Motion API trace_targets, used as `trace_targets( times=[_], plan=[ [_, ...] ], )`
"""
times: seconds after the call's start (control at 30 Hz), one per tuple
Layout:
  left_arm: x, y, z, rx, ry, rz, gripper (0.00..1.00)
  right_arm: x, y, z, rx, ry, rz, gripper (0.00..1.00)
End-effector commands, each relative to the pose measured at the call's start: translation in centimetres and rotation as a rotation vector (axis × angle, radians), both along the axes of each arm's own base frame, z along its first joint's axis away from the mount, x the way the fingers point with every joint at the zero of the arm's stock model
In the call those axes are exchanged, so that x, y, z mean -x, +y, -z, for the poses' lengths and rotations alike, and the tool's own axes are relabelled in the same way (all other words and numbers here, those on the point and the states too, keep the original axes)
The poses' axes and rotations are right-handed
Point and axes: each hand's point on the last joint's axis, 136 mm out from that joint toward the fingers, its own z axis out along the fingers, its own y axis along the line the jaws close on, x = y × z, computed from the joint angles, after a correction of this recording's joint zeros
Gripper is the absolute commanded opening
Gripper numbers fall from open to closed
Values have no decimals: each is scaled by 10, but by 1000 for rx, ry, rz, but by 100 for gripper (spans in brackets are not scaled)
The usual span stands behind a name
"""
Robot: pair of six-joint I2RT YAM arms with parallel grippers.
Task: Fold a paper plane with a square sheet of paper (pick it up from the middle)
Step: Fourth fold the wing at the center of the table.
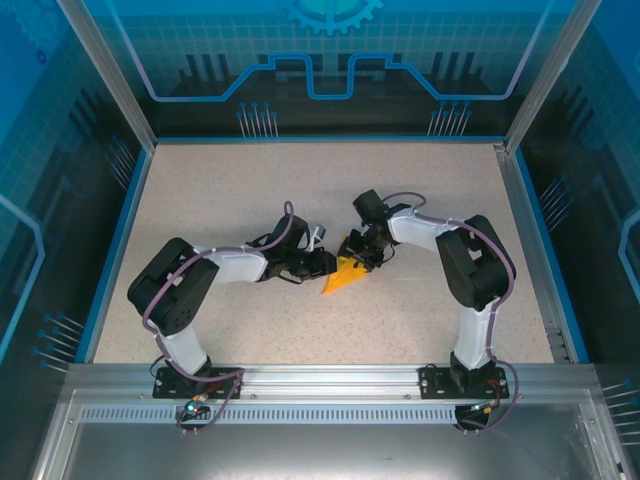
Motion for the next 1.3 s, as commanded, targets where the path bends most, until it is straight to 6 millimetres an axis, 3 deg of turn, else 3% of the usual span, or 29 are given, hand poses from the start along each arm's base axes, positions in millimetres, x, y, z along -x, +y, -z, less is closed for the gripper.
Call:
trace_targets(
  times=[0.0,0.47,1.27],
  plan=[
    [-2,-15,-9,37,-20,53,19,32,-26,57,160,135,-11,48],
    [-2,-6,22,-67,36,37,14,32,-26,58,162,148,-11,49],
    [-1,2,41,-143,88,21,12,30,-22,57,153,147,-23,48]
  ],
)
